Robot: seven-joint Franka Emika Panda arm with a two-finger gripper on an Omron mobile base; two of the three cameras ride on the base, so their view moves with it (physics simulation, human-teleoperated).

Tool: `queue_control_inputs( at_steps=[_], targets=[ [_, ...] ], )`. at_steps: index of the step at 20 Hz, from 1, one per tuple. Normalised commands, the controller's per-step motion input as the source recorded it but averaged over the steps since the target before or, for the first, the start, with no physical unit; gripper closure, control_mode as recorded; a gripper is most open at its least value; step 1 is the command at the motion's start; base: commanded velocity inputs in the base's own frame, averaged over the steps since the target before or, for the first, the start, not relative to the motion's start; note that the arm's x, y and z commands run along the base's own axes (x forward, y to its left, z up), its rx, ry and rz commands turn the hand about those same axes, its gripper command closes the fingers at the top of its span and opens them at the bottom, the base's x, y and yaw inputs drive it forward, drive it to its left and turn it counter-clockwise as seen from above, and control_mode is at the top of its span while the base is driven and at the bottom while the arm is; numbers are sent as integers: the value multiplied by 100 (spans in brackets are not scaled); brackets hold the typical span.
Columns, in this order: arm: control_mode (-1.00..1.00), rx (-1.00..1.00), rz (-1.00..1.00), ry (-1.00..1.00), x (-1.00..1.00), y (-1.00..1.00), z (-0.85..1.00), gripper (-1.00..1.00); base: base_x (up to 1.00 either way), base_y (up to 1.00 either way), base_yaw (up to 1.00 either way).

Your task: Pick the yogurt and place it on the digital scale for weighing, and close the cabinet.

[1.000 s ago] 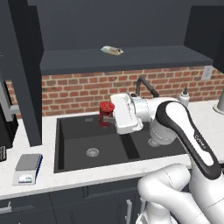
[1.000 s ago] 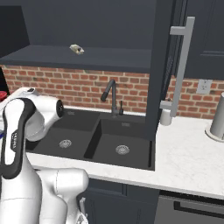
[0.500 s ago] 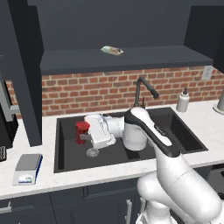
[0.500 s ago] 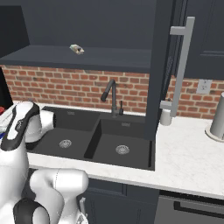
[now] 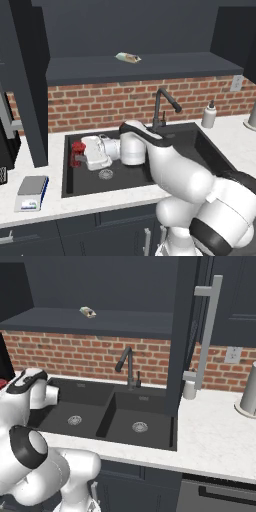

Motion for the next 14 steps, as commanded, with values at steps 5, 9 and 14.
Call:
queue_control_inputs(
  at_steps=[5, 9, 14],
  targets=[
    [-100, -7, -2, 0, 1, 65, -7, 100, 0, 0, 0],
    [-100, -11, 0, 0, 0, 46, 0, 100, 0, 0, 0],
    [-100, -14, -1, 0, 0, 45, -4, 100, 0, 0, 0]
  ],
)
